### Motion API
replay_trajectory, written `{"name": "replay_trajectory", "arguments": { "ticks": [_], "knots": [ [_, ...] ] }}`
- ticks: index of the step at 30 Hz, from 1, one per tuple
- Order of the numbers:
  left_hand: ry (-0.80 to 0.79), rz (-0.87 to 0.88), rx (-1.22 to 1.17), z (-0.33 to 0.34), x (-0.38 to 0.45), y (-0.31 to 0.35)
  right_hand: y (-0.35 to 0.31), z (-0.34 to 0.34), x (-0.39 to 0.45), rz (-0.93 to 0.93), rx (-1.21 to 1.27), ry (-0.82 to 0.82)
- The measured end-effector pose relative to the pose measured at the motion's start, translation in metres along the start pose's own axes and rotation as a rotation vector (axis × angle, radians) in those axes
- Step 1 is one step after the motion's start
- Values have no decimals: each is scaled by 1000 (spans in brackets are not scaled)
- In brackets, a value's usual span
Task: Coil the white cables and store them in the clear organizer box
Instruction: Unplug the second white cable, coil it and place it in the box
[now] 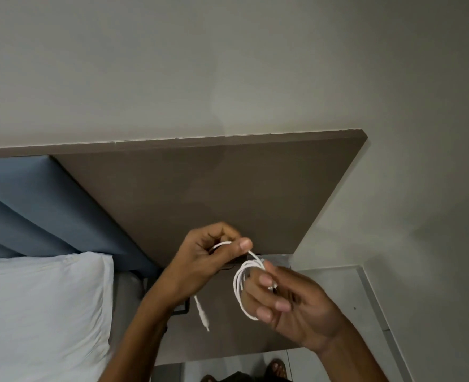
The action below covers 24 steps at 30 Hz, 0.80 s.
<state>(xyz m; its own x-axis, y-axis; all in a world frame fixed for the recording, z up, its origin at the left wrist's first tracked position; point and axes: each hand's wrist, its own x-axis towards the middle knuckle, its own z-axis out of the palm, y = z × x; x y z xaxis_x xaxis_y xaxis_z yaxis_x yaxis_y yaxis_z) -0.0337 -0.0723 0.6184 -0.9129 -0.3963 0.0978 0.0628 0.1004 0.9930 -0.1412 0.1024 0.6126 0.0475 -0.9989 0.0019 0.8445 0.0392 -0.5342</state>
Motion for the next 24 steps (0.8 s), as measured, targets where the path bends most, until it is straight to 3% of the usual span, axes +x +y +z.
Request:
{"name": "replay_trajectory", "arguments": {
  "ticks": [5, 9, 13, 17, 20, 24],
  "knots": [
    [68, -114, -157, 36, -12, -22, -4, 3, 12, -131, 256, 42],
    [-76, -176, -123, 43, -27, -33, -9, -10, 17, -254, 288, 244],
    [-299, -236, 86, 20, -32, -35, -1, -24, 20, -303, -217, 532],
    [-291, -185, 372, -5, -31, -28, 4, -34, 18, -275, -820, 638],
    [-169, -56, 480, -13, -27, -20, 6, -29, 14, -211, -897, 625],
    [-108, 23, 355, -16, -18, -13, 15, -25, 11, -76, -907, 659]
  ]
}}
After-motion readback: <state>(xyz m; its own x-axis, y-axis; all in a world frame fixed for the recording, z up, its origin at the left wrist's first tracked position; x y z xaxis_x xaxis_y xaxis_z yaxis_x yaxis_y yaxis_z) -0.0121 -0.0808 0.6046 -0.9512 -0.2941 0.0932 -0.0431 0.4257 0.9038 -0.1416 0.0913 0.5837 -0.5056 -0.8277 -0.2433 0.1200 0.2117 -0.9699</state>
